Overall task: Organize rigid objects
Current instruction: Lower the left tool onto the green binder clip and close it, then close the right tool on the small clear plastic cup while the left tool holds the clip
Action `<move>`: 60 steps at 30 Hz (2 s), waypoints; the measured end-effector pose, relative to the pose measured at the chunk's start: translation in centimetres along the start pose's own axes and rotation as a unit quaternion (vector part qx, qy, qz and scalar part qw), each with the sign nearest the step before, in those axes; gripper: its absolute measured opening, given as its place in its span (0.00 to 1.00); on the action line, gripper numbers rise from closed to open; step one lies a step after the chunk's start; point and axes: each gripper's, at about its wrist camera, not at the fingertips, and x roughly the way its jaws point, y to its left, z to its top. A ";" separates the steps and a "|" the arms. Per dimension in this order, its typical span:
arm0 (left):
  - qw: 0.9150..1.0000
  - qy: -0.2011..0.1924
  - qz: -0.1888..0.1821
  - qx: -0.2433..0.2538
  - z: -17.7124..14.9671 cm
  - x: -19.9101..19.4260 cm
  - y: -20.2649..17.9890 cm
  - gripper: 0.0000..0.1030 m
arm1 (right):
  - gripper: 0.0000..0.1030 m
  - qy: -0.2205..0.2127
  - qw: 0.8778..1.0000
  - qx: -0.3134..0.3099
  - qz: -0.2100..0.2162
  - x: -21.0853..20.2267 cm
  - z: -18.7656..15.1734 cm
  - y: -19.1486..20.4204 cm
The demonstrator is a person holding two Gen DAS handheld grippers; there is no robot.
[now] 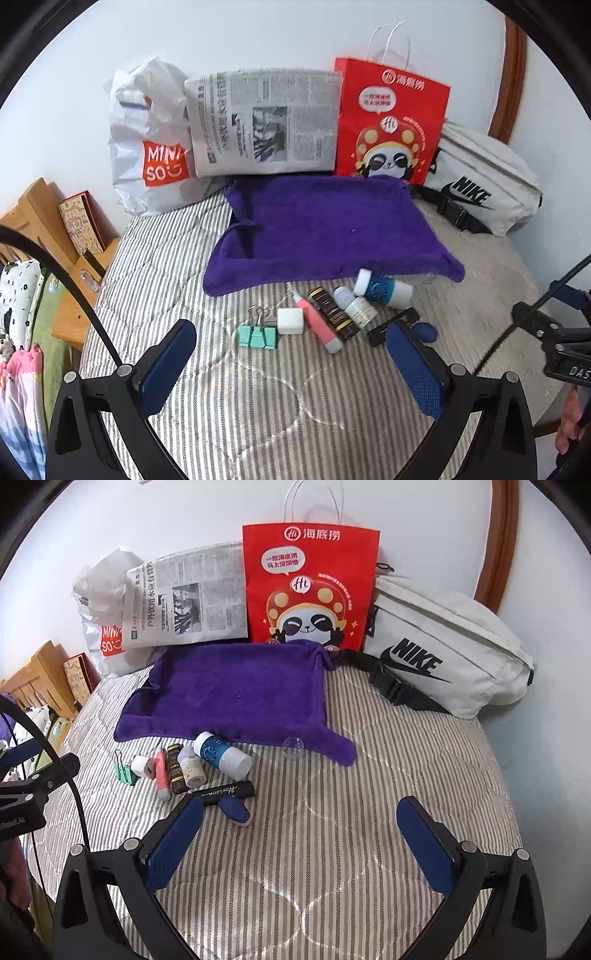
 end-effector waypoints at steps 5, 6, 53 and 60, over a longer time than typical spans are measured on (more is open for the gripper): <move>0.999 0.032 0.005 -0.008 -0.7 3.3 1.6 1.00 | 1.00 0.016 1.000 -0.002 0.000 1.6 -0.3 -0.2; 0.999 0.036 0.005 -0.011 -0.8 3.9 1.9 1.00 | 1.00 0.020 1.000 -0.003 -0.001 2.0 -0.4 -0.2; 1.000 0.010 -0.011 -0.002 -4.2 13.6 5.5 0.38 | 0.92 0.070 0.998 0.008 -0.002 13.4 0.7 -0.7; 1.000 0.010 -0.013 -0.005 -4.3 13.5 5.4 0.38 | 0.77 0.047 0.998 -0.015 0.029 15.7 1.5 0.9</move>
